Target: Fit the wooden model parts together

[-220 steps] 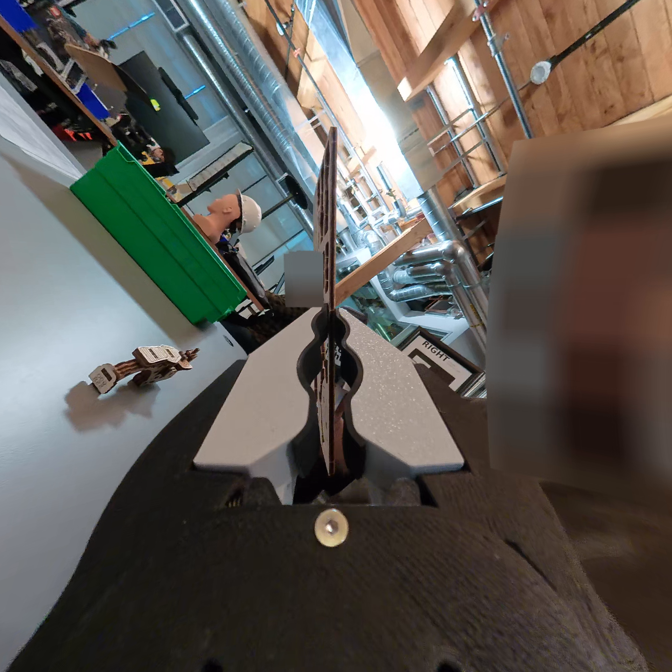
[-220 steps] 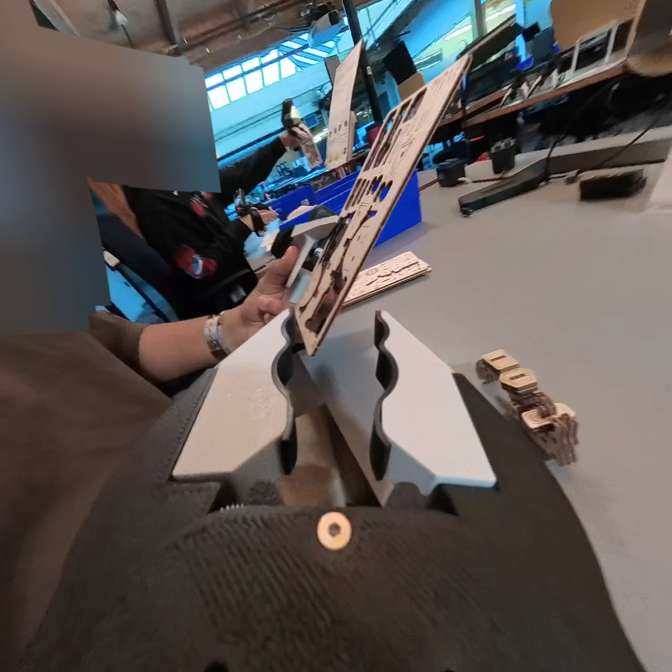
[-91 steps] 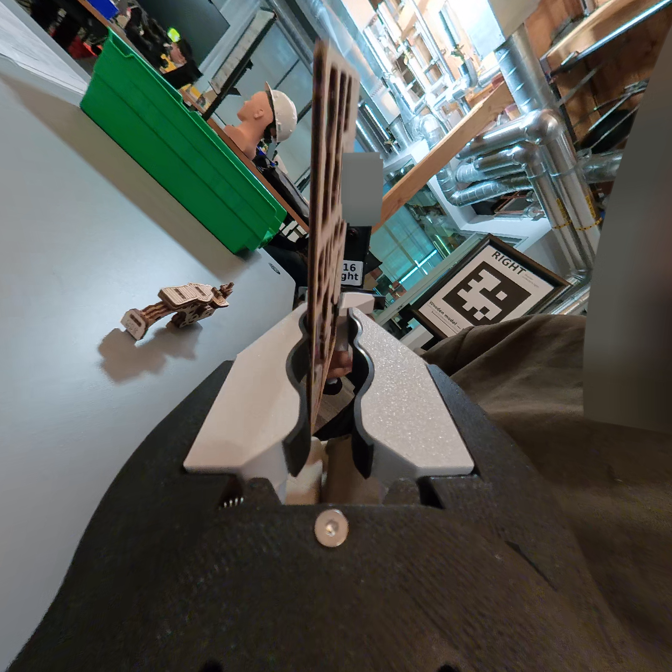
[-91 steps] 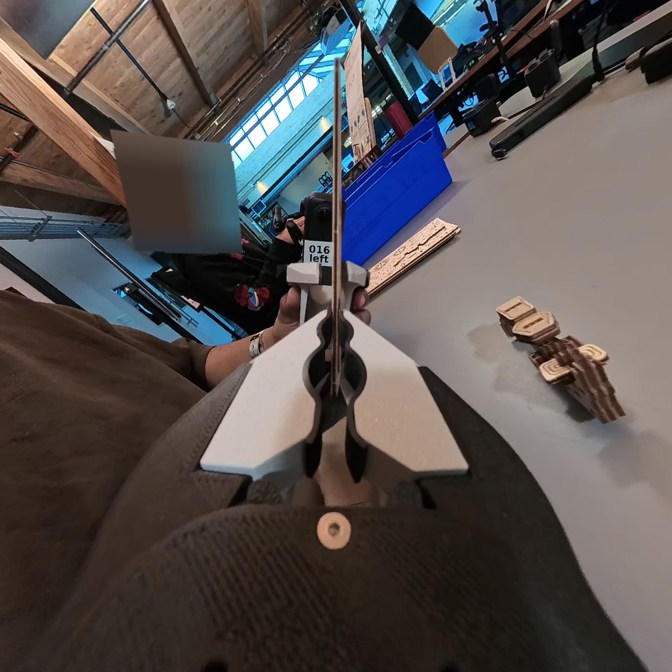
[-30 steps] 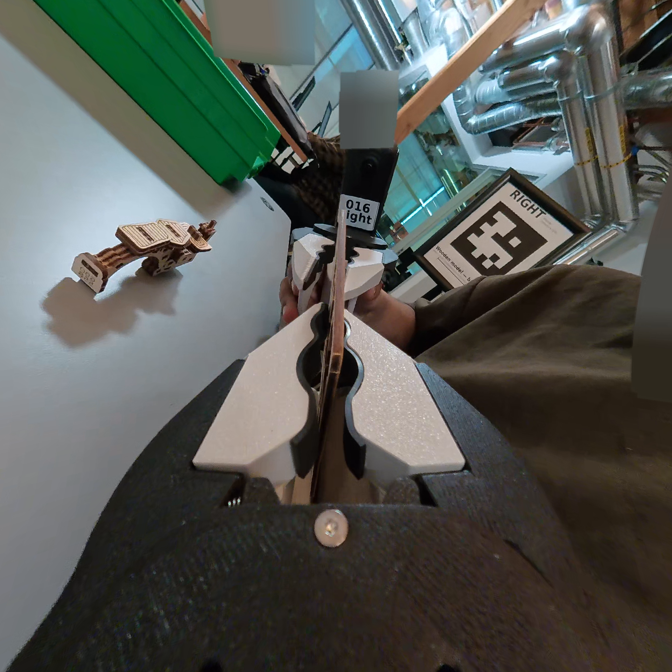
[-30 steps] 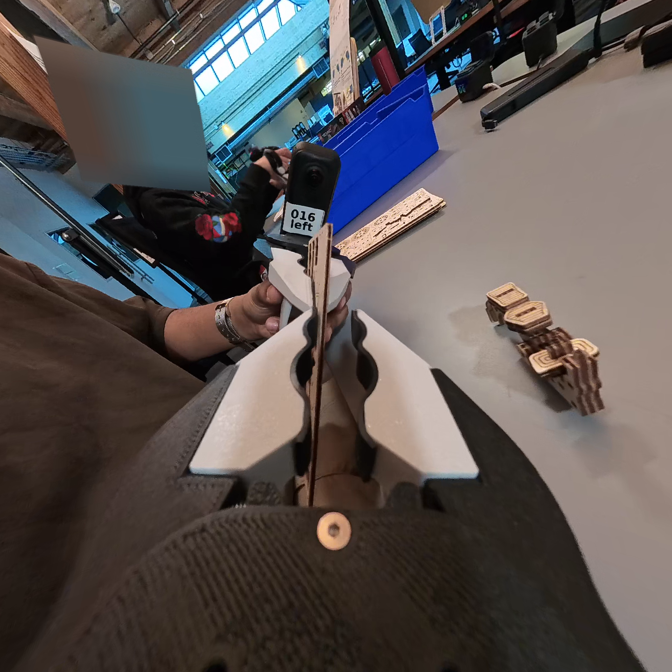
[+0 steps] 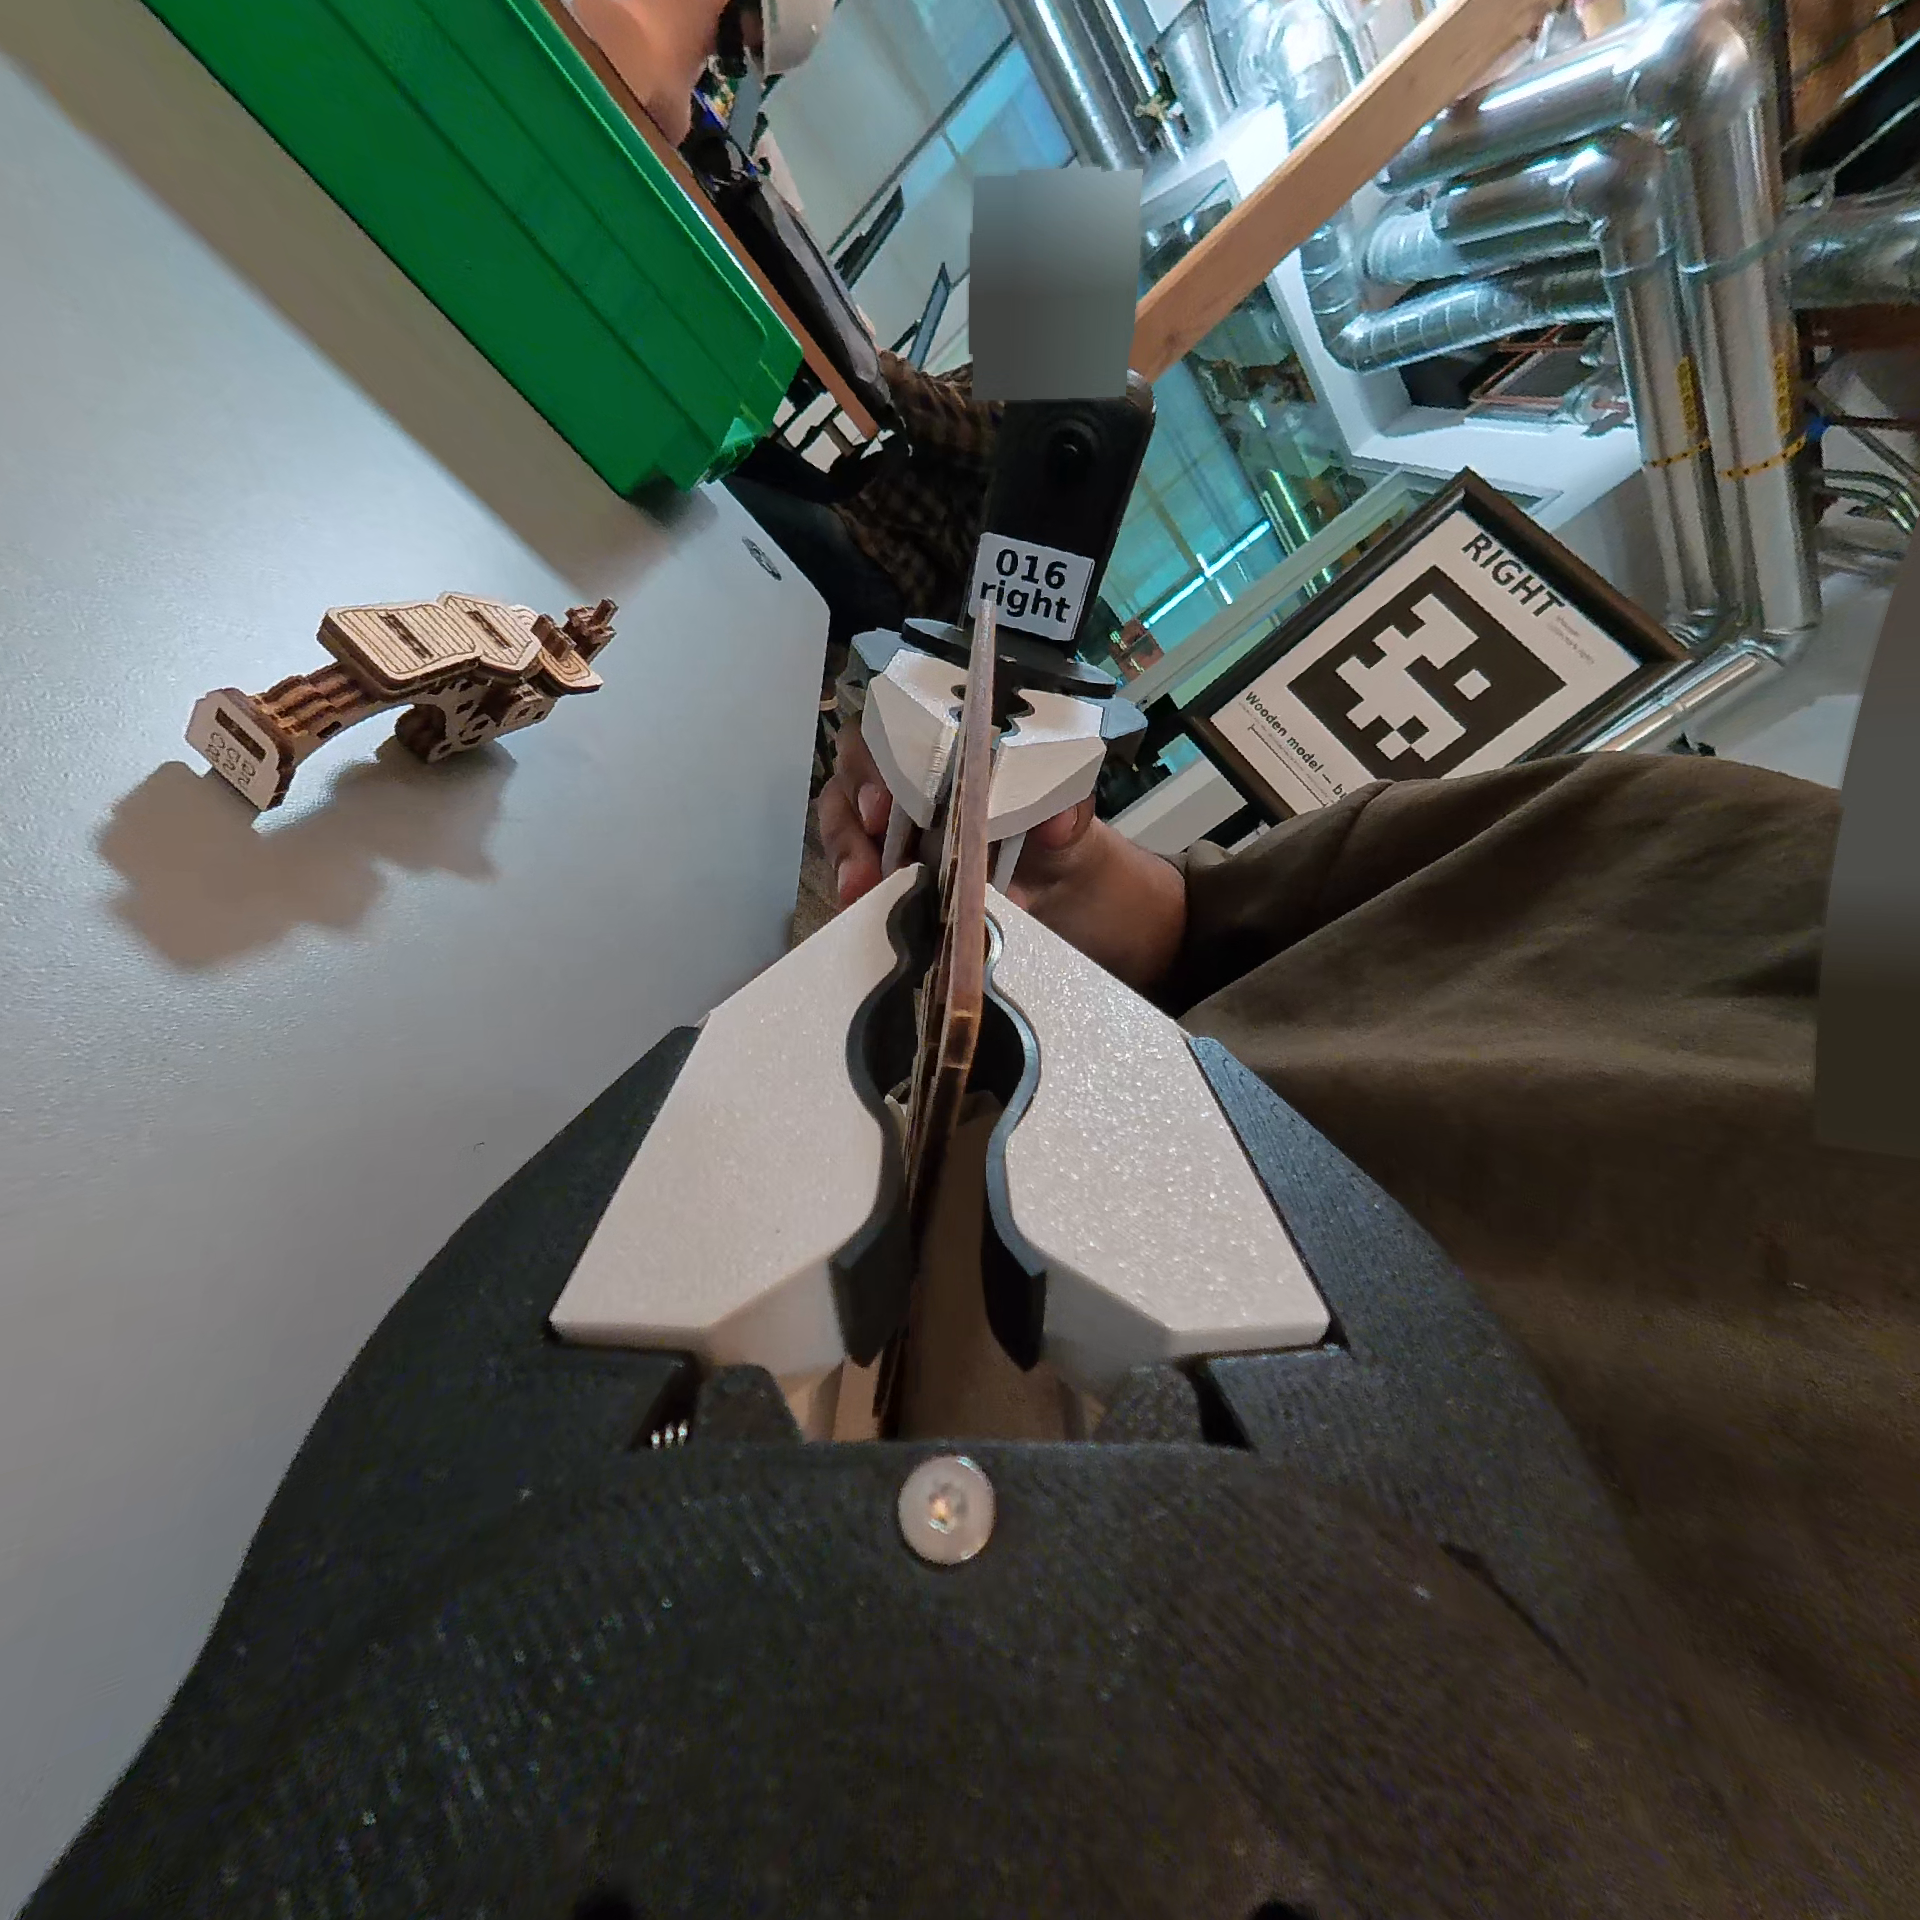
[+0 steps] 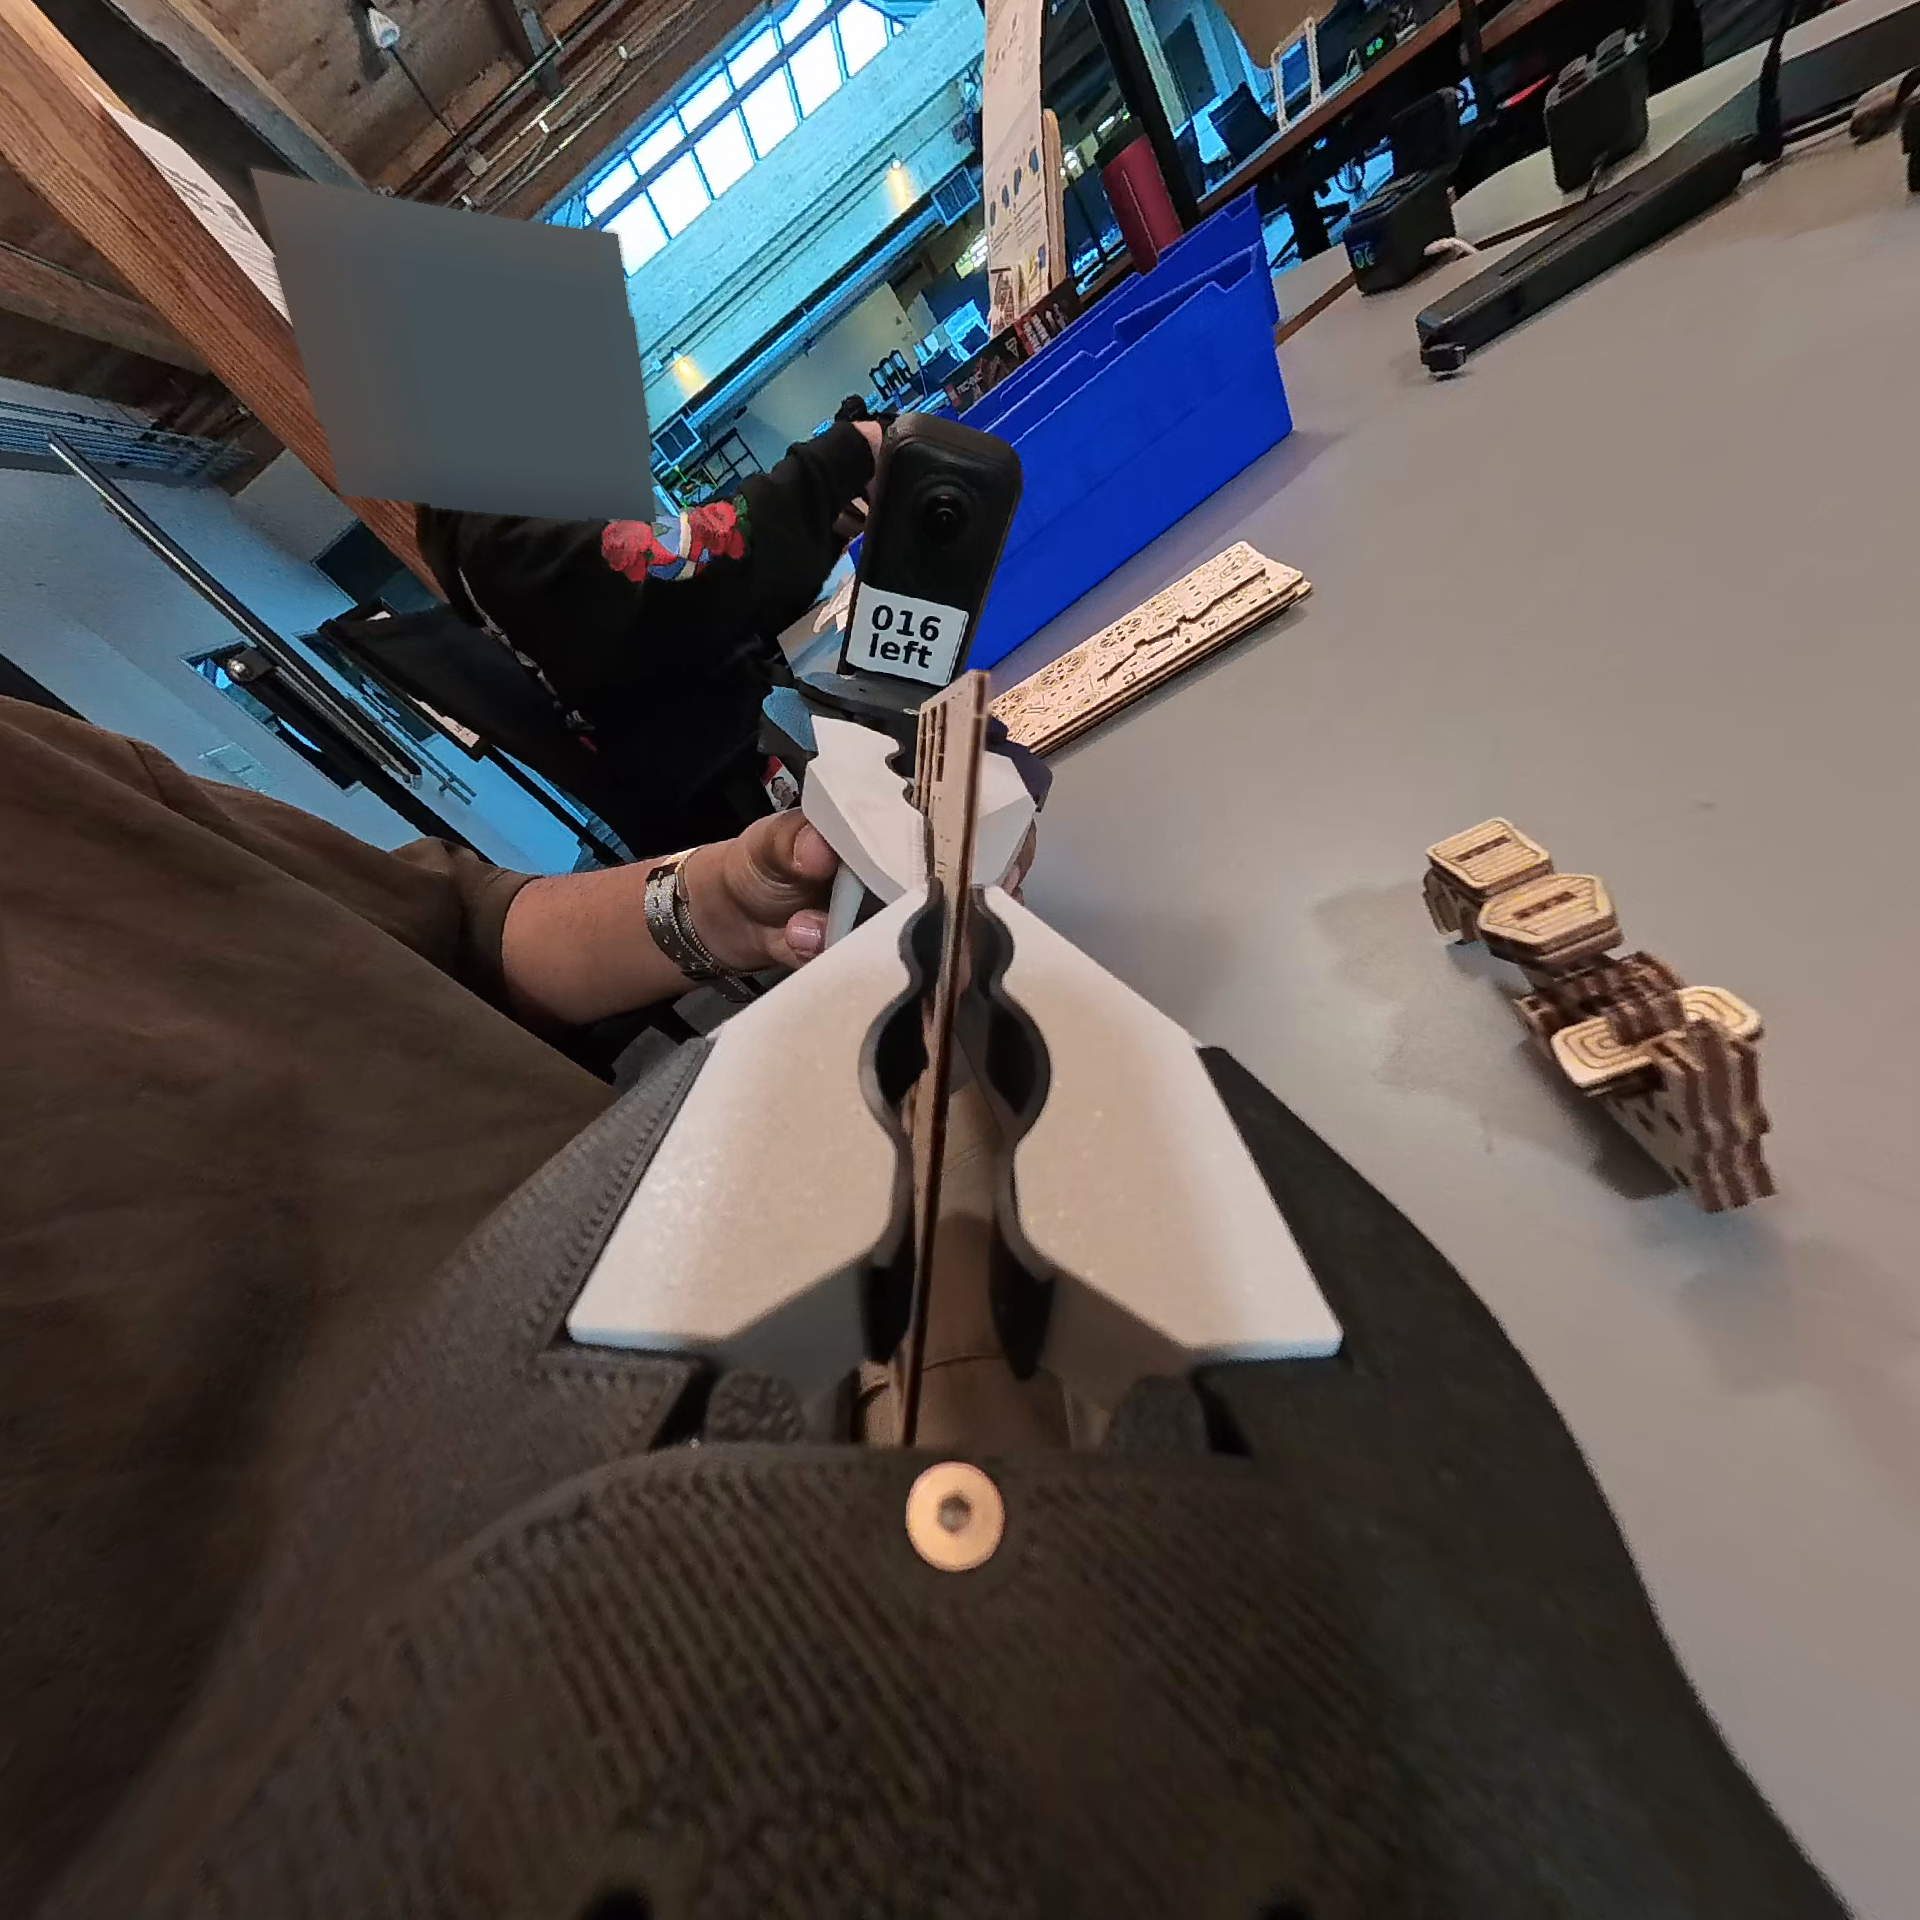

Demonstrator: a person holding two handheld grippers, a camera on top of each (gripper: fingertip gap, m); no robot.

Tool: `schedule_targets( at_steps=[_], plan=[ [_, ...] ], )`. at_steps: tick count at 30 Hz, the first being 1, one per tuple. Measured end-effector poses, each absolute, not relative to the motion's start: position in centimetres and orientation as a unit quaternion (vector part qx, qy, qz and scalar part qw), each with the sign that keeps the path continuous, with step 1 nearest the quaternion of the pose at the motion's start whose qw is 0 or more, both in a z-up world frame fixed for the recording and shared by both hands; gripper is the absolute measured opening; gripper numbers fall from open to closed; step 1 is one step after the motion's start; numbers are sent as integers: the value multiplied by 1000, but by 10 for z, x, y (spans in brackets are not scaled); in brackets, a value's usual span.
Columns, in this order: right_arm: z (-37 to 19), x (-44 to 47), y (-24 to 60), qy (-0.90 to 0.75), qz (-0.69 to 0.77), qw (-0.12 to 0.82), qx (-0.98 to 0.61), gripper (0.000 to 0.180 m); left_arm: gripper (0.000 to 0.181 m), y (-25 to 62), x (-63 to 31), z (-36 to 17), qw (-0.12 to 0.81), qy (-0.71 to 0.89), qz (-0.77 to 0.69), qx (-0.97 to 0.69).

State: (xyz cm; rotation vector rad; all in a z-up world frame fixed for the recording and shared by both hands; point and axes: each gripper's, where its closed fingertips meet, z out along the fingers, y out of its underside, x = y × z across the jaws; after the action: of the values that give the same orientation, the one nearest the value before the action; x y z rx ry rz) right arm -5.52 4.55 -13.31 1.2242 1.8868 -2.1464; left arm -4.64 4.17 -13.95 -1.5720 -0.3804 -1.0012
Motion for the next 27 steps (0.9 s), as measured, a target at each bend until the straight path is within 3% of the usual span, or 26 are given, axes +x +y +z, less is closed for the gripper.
schedule_targets(
  at_steps=[27],
  plan=[
    [-127, -59, 52, 578, -707, 34, 406, 1, 5, 38, -64, -131, 607, -193, -429, -640]
  ],
)
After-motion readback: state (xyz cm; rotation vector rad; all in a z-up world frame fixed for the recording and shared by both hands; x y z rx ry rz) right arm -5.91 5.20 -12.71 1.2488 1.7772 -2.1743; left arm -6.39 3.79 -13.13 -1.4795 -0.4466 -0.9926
